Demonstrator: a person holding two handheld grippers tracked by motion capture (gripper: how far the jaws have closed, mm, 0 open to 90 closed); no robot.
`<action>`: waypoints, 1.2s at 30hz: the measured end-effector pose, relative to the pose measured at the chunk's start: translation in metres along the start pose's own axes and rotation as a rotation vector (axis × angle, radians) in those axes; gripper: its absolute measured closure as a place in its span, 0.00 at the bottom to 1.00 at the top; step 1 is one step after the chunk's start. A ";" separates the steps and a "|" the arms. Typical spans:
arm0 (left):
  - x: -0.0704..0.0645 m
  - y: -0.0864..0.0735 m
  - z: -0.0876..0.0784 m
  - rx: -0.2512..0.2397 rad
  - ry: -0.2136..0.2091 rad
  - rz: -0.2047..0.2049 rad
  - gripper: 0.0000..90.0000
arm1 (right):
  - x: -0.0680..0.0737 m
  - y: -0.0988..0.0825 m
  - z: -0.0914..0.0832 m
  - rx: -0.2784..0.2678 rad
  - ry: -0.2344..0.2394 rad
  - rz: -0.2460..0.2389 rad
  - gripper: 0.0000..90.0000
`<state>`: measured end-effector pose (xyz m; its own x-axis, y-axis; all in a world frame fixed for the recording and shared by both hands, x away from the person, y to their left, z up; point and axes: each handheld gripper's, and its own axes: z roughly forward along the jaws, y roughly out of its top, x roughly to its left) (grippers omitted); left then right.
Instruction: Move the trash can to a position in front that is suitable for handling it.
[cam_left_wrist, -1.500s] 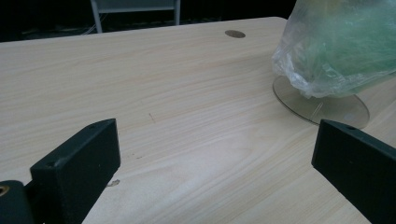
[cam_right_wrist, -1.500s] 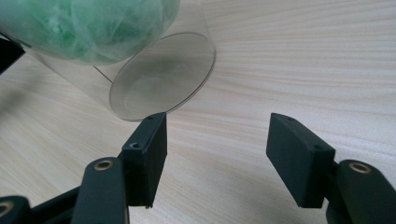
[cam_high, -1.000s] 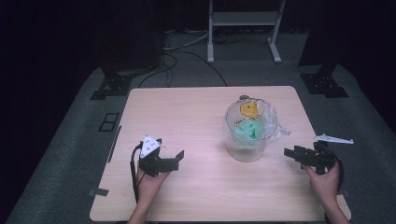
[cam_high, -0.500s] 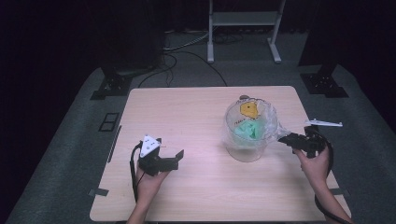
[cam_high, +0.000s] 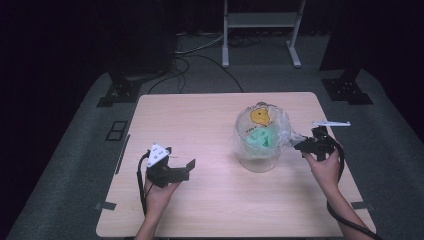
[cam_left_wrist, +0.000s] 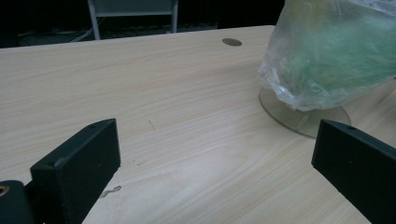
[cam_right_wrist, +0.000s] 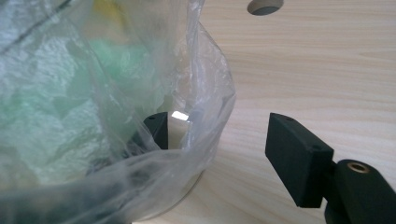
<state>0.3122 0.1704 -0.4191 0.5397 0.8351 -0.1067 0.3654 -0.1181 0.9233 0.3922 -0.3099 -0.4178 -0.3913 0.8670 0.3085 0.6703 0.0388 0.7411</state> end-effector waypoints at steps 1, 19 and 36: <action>0.000 0.000 0.000 0.000 0.000 0.000 0.00 | 0.000 0.000 0.000 0.000 0.000 0.000 0.43; 0.007 0.002 -0.005 -0.018 0.004 -0.031 0.00 | 0.058 0.023 0.046 0.071 0.073 -0.096 0.43; 0.008 0.005 -0.011 -0.052 0.002 -0.037 0.00 | 0.089 0.034 0.083 0.079 0.143 -0.094 0.43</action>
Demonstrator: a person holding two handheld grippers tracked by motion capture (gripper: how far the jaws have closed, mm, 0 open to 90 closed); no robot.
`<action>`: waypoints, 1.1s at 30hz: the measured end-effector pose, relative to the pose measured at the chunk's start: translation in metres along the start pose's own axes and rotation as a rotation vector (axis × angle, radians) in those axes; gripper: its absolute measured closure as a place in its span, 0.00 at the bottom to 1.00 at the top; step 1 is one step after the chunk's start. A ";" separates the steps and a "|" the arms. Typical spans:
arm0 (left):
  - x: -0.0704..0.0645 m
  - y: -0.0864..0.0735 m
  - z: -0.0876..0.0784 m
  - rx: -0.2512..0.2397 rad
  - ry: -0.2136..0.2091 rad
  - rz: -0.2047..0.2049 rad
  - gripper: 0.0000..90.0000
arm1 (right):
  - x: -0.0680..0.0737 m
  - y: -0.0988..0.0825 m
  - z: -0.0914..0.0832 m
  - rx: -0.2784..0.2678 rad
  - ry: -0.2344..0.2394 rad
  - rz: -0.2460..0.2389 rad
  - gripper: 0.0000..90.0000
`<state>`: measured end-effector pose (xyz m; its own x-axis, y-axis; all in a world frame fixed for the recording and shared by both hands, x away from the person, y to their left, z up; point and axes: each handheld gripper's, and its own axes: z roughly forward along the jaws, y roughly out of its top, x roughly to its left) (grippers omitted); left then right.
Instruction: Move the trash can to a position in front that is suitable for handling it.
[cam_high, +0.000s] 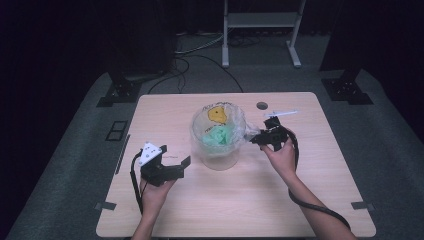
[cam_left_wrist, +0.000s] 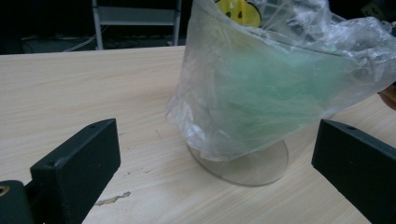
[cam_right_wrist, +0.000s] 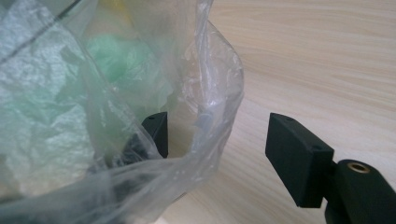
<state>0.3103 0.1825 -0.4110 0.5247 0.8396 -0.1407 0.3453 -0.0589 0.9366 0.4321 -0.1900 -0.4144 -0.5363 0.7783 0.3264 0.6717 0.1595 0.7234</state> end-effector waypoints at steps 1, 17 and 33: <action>0.000 0.001 -0.001 -0.002 0.000 0.005 0.00 | 0.001 0.001 0.002 -0.003 0.002 -0.002 0.43; -0.004 0.012 -0.004 -0.033 -0.008 0.013 0.00 | 0.021 0.006 0.025 -0.002 0.060 -0.053 0.43; 0.001 0.036 0.007 -0.024 -0.015 0.006 0.06 | 0.002 -0.005 0.013 0.007 0.029 -0.036 0.42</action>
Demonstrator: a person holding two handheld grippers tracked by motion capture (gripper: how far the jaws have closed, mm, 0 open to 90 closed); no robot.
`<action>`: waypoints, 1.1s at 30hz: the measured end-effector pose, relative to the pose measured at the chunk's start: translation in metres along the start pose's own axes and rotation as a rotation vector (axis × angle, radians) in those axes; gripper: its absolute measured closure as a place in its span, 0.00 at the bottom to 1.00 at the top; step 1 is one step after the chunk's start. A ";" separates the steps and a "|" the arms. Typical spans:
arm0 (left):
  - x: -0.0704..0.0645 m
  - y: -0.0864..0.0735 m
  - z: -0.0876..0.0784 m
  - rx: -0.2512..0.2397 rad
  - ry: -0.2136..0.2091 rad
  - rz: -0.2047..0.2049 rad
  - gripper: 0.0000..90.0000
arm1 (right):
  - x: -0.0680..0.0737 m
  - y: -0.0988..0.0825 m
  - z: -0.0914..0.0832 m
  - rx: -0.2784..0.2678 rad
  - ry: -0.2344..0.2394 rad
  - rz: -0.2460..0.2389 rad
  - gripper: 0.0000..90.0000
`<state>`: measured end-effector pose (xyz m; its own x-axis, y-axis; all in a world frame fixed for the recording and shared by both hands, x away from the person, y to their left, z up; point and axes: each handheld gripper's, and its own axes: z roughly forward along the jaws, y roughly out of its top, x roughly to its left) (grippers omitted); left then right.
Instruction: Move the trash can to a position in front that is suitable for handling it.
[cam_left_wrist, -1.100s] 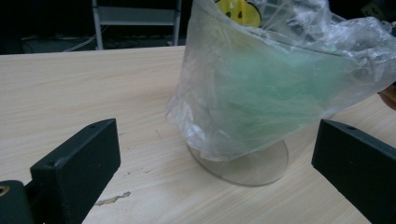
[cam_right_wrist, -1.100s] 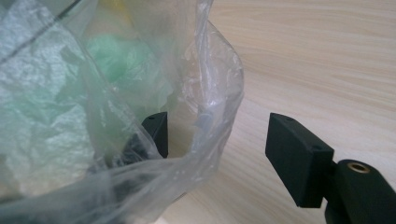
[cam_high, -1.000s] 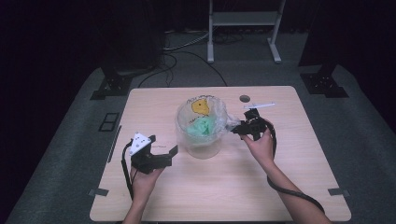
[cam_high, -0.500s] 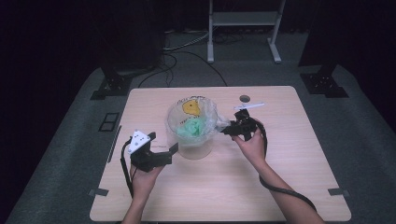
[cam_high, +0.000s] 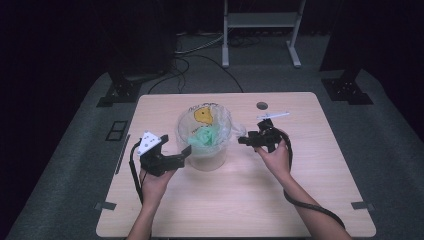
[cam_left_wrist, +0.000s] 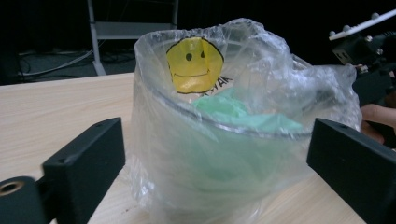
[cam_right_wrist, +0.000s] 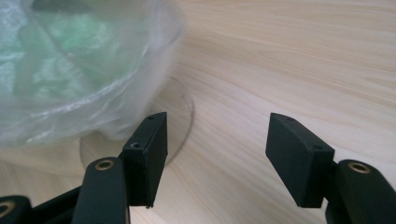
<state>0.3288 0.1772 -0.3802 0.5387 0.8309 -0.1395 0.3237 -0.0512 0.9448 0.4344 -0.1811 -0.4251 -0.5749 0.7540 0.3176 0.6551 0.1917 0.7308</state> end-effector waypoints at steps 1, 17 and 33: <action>0.000 0.002 0.002 0.001 0.005 0.002 0.06 | -0.002 -0.001 -0.002 -0.002 -0.004 0.003 0.42; 0.025 0.033 0.032 0.071 0.053 -0.033 0.47 | -0.024 -0.002 -0.034 -0.046 -0.039 0.033 0.42; 0.031 0.042 0.034 0.083 0.062 0.033 0.94 | -0.020 0.008 -0.045 -0.089 -0.028 0.021 0.42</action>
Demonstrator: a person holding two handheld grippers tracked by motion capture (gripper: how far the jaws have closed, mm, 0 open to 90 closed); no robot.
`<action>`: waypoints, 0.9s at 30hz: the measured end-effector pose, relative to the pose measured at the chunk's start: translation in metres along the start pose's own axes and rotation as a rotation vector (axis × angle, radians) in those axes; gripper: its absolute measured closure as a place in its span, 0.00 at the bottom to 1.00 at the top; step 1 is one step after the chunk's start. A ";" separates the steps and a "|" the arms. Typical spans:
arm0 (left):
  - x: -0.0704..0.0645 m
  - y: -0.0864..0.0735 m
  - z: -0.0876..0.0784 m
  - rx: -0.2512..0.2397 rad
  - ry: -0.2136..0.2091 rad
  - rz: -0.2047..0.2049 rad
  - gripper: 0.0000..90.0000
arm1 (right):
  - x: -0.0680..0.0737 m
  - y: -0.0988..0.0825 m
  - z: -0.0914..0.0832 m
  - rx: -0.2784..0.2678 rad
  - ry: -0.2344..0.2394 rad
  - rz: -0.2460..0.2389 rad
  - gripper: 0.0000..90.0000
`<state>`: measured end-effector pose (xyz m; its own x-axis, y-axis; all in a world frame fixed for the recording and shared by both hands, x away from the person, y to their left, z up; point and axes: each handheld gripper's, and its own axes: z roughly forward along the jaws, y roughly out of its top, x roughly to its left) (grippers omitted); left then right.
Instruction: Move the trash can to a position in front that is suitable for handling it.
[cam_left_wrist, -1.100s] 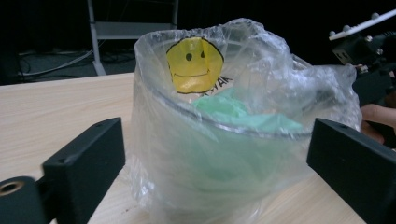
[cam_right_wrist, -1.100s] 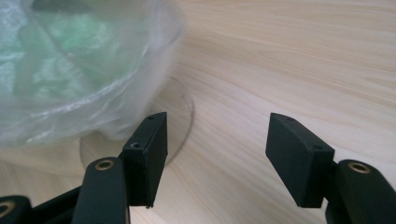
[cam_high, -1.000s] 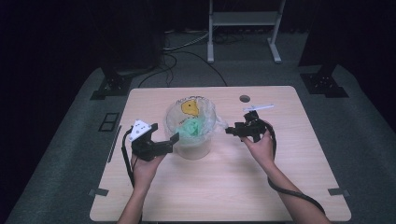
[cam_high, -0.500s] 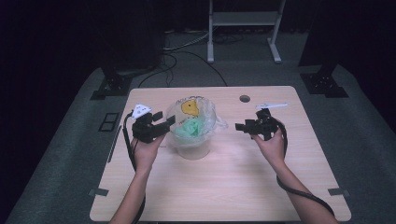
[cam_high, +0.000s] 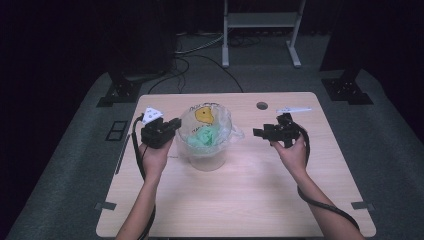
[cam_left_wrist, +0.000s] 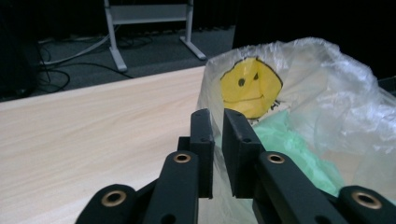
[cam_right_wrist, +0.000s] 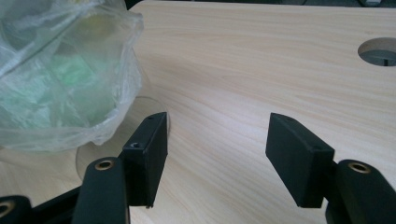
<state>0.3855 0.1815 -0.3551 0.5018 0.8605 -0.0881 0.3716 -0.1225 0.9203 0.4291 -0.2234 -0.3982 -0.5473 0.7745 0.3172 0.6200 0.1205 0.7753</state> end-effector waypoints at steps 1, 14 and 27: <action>0.000 0.001 -0.001 -0.005 -0.002 0.007 0.96 | 0.001 0.001 -0.001 -0.004 0.003 0.001 0.42; -0.005 0.005 -0.006 -0.015 -0.045 0.027 1.00 | 0.030 0.027 -0.008 -0.058 0.068 -0.041 0.42; -0.010 0.011 -0.010 -0.034 -0.085 0.023 1.00 | 0.078 0.058 -0.002 -0.088 0.158 -0.097 0.42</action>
<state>0.3771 0.1766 -0.3409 0.5751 0.8122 -0.0974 0.3334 -0.1240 0.9346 0.4213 -0.1571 -0.3277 -0.6880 0.6538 0.3149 0.5119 0.1296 0.8492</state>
